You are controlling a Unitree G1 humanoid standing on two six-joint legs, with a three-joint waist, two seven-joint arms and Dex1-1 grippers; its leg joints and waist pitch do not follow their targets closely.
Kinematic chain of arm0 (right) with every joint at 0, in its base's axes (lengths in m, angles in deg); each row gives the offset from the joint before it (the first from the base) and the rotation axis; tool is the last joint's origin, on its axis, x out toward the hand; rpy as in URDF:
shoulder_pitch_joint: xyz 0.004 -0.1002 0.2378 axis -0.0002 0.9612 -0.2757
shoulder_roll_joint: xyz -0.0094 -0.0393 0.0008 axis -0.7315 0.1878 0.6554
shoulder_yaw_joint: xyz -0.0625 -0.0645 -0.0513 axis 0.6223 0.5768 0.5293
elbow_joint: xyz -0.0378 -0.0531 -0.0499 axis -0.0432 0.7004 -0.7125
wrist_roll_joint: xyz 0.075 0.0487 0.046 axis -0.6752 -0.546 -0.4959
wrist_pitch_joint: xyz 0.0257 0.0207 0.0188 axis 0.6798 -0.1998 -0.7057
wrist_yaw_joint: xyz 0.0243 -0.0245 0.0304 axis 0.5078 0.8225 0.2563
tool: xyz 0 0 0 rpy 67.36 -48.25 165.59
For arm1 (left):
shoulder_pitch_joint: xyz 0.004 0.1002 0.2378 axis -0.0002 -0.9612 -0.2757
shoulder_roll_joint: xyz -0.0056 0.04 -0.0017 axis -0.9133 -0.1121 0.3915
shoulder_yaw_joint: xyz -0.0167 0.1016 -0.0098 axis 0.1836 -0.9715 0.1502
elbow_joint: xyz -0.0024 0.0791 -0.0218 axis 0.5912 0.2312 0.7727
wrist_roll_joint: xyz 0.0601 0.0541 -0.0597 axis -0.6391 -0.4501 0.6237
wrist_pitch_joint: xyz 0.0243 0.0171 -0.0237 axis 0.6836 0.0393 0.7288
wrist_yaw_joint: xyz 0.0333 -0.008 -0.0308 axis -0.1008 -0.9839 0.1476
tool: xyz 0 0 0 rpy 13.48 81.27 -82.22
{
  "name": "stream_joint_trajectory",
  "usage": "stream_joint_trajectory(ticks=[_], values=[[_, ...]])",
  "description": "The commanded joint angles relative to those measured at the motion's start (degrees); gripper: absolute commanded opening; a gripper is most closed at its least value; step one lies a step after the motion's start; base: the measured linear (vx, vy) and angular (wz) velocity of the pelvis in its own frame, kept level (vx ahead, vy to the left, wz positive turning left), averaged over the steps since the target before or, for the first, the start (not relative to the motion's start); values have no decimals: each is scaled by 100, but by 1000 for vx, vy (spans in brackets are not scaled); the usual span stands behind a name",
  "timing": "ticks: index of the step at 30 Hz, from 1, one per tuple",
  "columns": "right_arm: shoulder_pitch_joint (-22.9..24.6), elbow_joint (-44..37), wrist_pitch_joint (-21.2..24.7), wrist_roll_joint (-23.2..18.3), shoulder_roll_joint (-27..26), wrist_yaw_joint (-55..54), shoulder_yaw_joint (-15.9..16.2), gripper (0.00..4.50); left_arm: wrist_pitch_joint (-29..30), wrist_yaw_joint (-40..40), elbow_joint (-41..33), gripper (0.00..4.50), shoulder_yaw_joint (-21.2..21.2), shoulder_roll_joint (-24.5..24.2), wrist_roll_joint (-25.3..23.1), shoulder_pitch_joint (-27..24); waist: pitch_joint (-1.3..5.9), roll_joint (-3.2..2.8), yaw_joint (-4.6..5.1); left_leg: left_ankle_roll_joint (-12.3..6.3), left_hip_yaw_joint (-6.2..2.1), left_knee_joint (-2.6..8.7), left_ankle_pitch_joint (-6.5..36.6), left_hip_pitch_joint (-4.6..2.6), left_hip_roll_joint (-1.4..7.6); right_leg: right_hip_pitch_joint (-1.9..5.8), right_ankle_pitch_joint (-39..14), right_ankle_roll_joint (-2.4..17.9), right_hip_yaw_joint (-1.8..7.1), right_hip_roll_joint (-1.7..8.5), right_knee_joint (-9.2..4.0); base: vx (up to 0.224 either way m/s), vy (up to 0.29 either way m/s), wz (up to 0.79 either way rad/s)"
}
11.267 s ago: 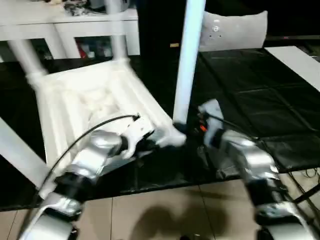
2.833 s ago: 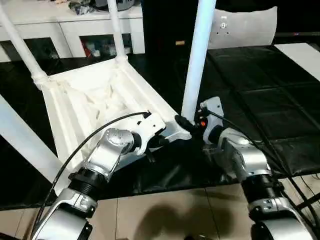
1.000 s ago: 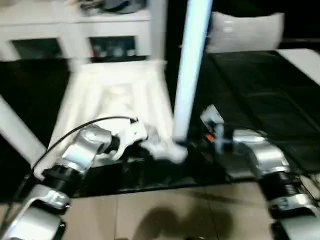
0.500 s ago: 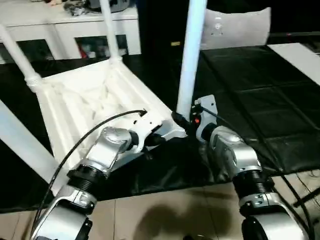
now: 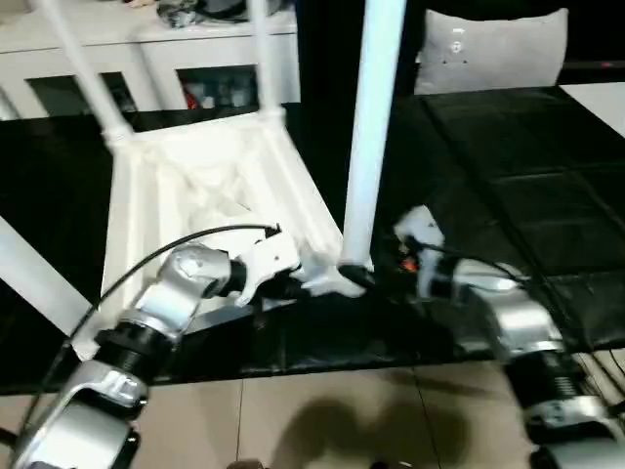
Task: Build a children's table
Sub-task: Rotate leg to tighten
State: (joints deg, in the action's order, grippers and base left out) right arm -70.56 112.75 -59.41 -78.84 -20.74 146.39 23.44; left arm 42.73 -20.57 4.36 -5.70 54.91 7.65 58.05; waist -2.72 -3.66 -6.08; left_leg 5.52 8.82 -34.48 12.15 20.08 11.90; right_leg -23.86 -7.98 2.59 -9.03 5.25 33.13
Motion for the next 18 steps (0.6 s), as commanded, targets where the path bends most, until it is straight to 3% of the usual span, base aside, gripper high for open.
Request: stream_joint_trajectory(ticks=[1,4,7,9,12,13,14,15,18], values=[[-70,-84,-283,59,277,638,174,433,-448,-689,-142,0,-406,-121,-84,34,461,25,-21,-636,27,334,607,40,120,444,-1546,762,343,333,-339,0,0,0],[-124,-56,-258,-103,515,1342,302,433,-620,-914,-55,0,-551,-218,-161,68,460,22,-85,-656,31,333,602,32,136,431,-1567,792,351,339,-329,0,0,0],[-196,-6,-256,-194,650,1765,403,400,-746,-1086,12,0,-637,-266,-197,109,459,39,-115,-668,35,333,638,32,128,433,-1711,765,341,336,-347,0,0,0],[-292,20,-124,-303,712,2079,443,391,-829,-1210,73,0,-692,-270,-215,179,453,151,-117,-668,49,338,609,35,130,434,-1795,715,349,335,-358,0,0,0],[-363,98,-65,-373,737,2355,513,368,-983,-1277,215,0,-742,-264,-267,267,455,126,-166,-686,53,332,553,21,125,411,-2027,609,347,336,-373,0,0,0],[-364,131,-17,-385,740,2443,557,360,-1011,-1249,241,0,-755,-259,-297,279,454,181,-170,-666,50,337,510,27,132,413,-2029,577,348,343,-360,0,0,0],[-364,131,-17,-385,740,2443,557,355,-1011,-1249,241,0,-755,-259,-297,279,457,155,-178,-640,48,340,490,20,141,403,-2034,571,350,345,-366,0,0,0],[-364,171,35,-405,709,2535,565,348,-983,-1229,223,0,-724,-242,-264,256,462,187,-174,-636,52,341,486,21,145,404,-2010,571,349,342,-363,0,0,0],[-376,201,111,-473,691,2663,576,324,-1001,-1248,220,0,-717,-252,-246,236,466,191,-182,-617,48,342,501,28,144,412,-1958,594,345,346,-353,0,0,0]])
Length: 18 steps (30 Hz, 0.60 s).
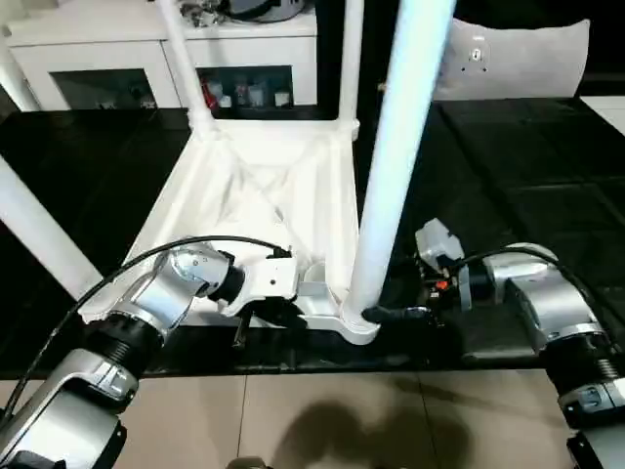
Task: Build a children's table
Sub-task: Rotate leg to tighten
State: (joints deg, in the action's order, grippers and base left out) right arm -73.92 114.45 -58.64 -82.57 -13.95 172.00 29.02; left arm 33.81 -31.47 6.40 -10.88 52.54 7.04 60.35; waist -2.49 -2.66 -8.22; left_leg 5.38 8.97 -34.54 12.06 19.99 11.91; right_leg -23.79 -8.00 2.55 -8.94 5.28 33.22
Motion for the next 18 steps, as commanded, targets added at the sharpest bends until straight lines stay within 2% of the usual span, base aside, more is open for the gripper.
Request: stream_joint_trajectory(ticks=[1,6,12,15,16,17,18], values=[[-46,36,74,-125,10,147,28,307,-116,-171,13,0,-202,-29,-184,-5,443,99,30,-589,34,350,494,36,142,403,-1955,581,338,344,-363,0,0,0],[-64,67,260,-224,-2,336,54,287,-130,-279,17,0,-210,-82,-140,-49,453,102,10,-597,40,341,428,41,133,403,-1919,588,340,343,-358,0,0,0],[21,-1,562,-372,-163,144,-48,235,-69,-298,17,0,-164,-80,-65,-106,443,114,10,-545,40,351,460,44,131,402,-2070,527,332,348,-377,0,0,0],[96,-115,603,-233,-565,-961,-201,214,502,-130,-263,0,9,33,120,-263,432,86,37,-452,32,372,524,31,155,386,-2084,525,335,359,-386,0,0,0],[73,-75,589,-129,-756,-1506,-285,202,785,21,-359,0,86,112,161,-299,422,93,47,-407,30,380,573,32,153,389,-2140,508,330,361,-394,0,0,0],[35,-24,640,-61,-928,-1987,-377,202,986,207,-420,0,157,200,176,-317,397,103,146,-246,26,395,729,43,99,410,-2496,355,293,355,-449,0,0,0],[0,17,687,-8,-1077,-2387,-461,200,1141,396,-461,0,225,292,185,-328,391,97,185,-204,20,397,798,22,78,407,-2658,294,273,350,-482,0,0,0]])
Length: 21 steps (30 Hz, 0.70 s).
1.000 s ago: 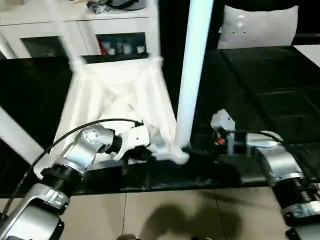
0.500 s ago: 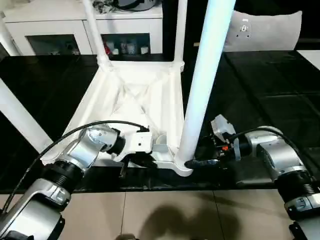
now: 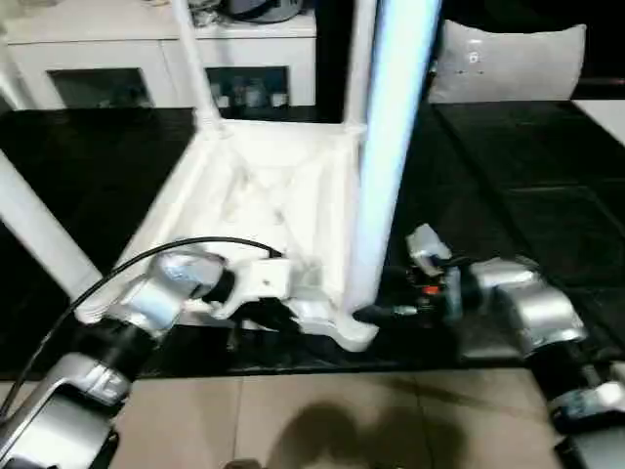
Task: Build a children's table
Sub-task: Rotate leg to tighten
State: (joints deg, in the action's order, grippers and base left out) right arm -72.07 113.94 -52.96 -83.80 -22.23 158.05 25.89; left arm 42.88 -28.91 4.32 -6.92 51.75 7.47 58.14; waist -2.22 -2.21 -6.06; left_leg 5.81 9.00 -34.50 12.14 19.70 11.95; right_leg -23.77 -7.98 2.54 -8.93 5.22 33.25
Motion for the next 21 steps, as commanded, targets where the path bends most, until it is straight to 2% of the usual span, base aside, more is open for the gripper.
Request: stream_joint_trajectory(ticks=[1,2,3,5,6,7,9,10,11,12,13,16,17,19,20,21], values=[[-211,89,148,191,-374,-1347,-198,198,423,306,-309,0,-101,462,171,-116,349,31,41,-201,18,388,883,47,49,402,-2885,200,253,350,-528,0,0,0],[-221,84,209,239,-478,-1618,-238,197,590,463,-366,0,-34,561,205,-126,324,13,118,-188,10,379,1049,29,21,392,-3128,104,209,338,-592,0,0,0],[-228,80,252,281,-561,-1838,-269,196,725,594,-408,0,21,642,230,-131,315,26,170,-177,10,381,1118,43,23,409,-3198,57,195,331,-608,0,0,0],[-265,110,379,407,-837,-2572,-394,195,1108,1053,-508,0,173,922,250,-119,312,26,301,-211,11,346,1293,-8,-15,380,-3354,-33,137,316,-695,0,0,0],[-267,112,379,426,-882,-2683,-411,195,1157,1144,-519,0,196,973,239,-114,312,26,301,-211,11,346,1293,-8,-15,380,-3354,-33,137,316,-695,0,0,0],[-294,175,179,665,-1211,-3600,-500,195,1480,1809,-558,0,348,1349,131,-59,325,-15,354,-230,-3,351,1280,-10,-3,388,-3236,0,121,317,-697,0,0,0],[-311,256,7,764,-1349,-3966,-523,195,1554,2136,-540,0,390,1518,33,-21,327,-25,414,-249,-11,346,1293,-3,-14,385,-3144,20,98,311,-718,0,0,0],[-309,300,-48,738,-1395,-3957,-518,195,1557,2311,-490,0,415,1609,-10,14,341,-32,417,-283,-11,339,1296,-5,-29,398,-3117,16,90,310,-713,0,0,0],[-285,298,-79,669,-1450,-3906,-526,195,1576,2438,-457,0,435,1694,-32,46,370,-41,393,-421,-17,358,1163,6,4,415,-2790,115,133,323,-684,0,0,0],[-264,283,-89,618,-1483,-3852,-531,228,1597,2506,-442,0,449,1744,-39,63,381,-41,379,-453,-21,364,1094,12,18,419,-2618,179,150,321,-652,0,0,0],[-230,249,-112,578,-1537,-3846,-555,248,1613,2564,-426,0,475,1789,-37,89,392,-58,360,-504,-38,378,925,46,52,440,-2255,328,181,326,-581,0,0,0],[-142,138,-171,562,-1602,-3853,-597,264,1661,2622,-473,0,472,1766,-111,105,432,-47,338,-599,-58,369,511,98,95,480,-1492,659,234,349,-432,0,0,0],[-120,106,-199,543,-1586,-3803,-606,279,1644,2609,-476,0,470,1727,-129,107,441,-15,318,-639,-55,366,385,99,109,477,-1283,768,253,362,-396,0,0,0],[-52,8,-329,456,-1482,-3574,-616,302,1559,2540,-485,0,454,1549,-172,103,427,-38,288,-679,-46,370,381,96,109,479,-1223,825,258,368,-387,0,0,0],[-37,-13,-366,432,-1441,-3491,-614,306,1524,2508,-485,0,451,1491,-175,95,418,-17,271,-688,-40,374,482,96,104,486,-1356,795,254,372,-399,0,0,0],[-22,-33,-401,409,-1399,-3407,-610,313,1490,2474,-486,0,449,1434,-175,84,416,-27,265,-694,-39,376,510,99,99,489,-1407,773,254,377,-410,0,0,0]])
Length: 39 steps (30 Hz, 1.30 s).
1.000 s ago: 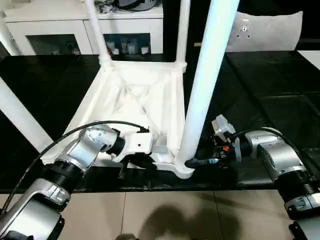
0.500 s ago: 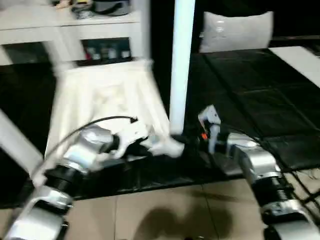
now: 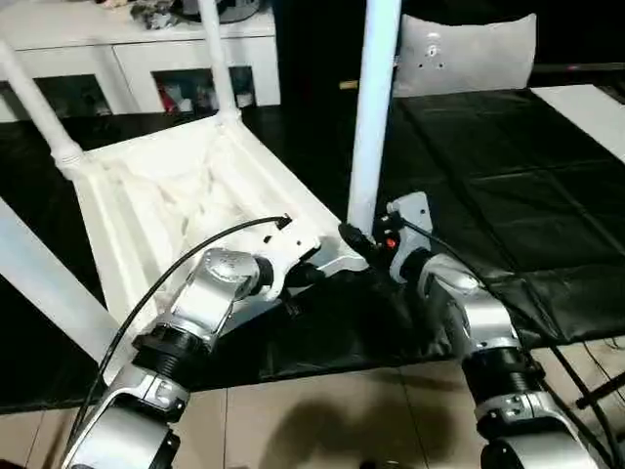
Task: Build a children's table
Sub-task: Rotate leg to tighten
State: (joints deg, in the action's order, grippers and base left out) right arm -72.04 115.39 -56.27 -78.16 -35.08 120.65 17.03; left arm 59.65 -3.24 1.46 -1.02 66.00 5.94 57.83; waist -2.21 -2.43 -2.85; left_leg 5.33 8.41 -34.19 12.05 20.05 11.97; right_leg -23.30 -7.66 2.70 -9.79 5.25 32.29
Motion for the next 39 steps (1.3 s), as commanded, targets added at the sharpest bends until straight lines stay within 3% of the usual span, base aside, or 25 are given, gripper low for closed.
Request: stream_joint_trajectory(ticks=[1,7,13,16,19,21,22,25,28,30,39], values=[[4,-234,-76,-180,10,529,294,326,-314,-241,-195,0,-179,-144,-41,80,401,-2,-58,-631,16,356,580,57,105,435,-1545,725,339,372,-332,0,0,0],[-1,-231,-129,-117,664,1360,388,382,-817,-864,-60,0,-349,-663,-115,19,383,-35,-117,-514,25,367,827,23,115,415,-1910,572,344,372,-381,0,0,0],[-159,-49,-518,-66,1359,2582,601,435,-1449,-1577,82,0,-704,-1086,-198,69,415,-25,-271,-542,31,353,681,21,151,410,-1477,755,375,376,-290,0,0,0],[-338,174,-726,-61,1587,2958,673,448,-2180,-2158,210,0,-913,-1292,-152,68,416,-25,-307,-535,37,346,735,23,132,413,-1612,752,365,383,-301,0,0,0],[-397,262,-869,-126,1696,3406,758,448,-2382,-2408,241,0,-1019,-1380,-167,78,413,-11,-337,-528,46,349,784,18,145,407,-1721,736,364,385,-302,0,0,0],[-434,301,-894,-249,1749,3845,804,424,-2514,-2609,268,0,-1136,-1464,-228,101,418,-10,-387,-531,51,349,781,1,166,394,-1724,760,375,386,-296,0,0,0],[-444,313,-873,-280,1753,3915,810,411,-2548,-2646,276,0,-1158,-1477,-234,108,413,22,-396,-532,49,356,769,10,180,392,-1702,770,382,381,-285,0,0,0],[-477,351,-775,-397,1779,4265,872,379,-2700,-2809,318,0,-1253,-1525,-256,141,412,9,-432,-522,52,352,806,7,177,389,-1784,760,386,391,-280,0,0,0],[-463,371,-653,-436,1828,4814,1076,366,-2922,-2995,419,0,-1328,-1534,-248,199,402,38,-486,-513,67,348,821,2,154,383,-2051,659,388,385,-312,0,0,0],[-471,412,-614,-448,1835,4968,1130,333,-3009,-3056,475,0,-1336,-1532,-255,222,403,40,-508,-486,67,347,800,3,158,376,-2113,619,388,391,-316,0,0,0],[-591,644,-369,-493,1827,5361,1224,275,-3017,-3274,648,0,-1274,-1468,-78,292,408,52,-511,-448,70,343,757,3,151,365,-2204,576,378,383,-326,0,0,0]])
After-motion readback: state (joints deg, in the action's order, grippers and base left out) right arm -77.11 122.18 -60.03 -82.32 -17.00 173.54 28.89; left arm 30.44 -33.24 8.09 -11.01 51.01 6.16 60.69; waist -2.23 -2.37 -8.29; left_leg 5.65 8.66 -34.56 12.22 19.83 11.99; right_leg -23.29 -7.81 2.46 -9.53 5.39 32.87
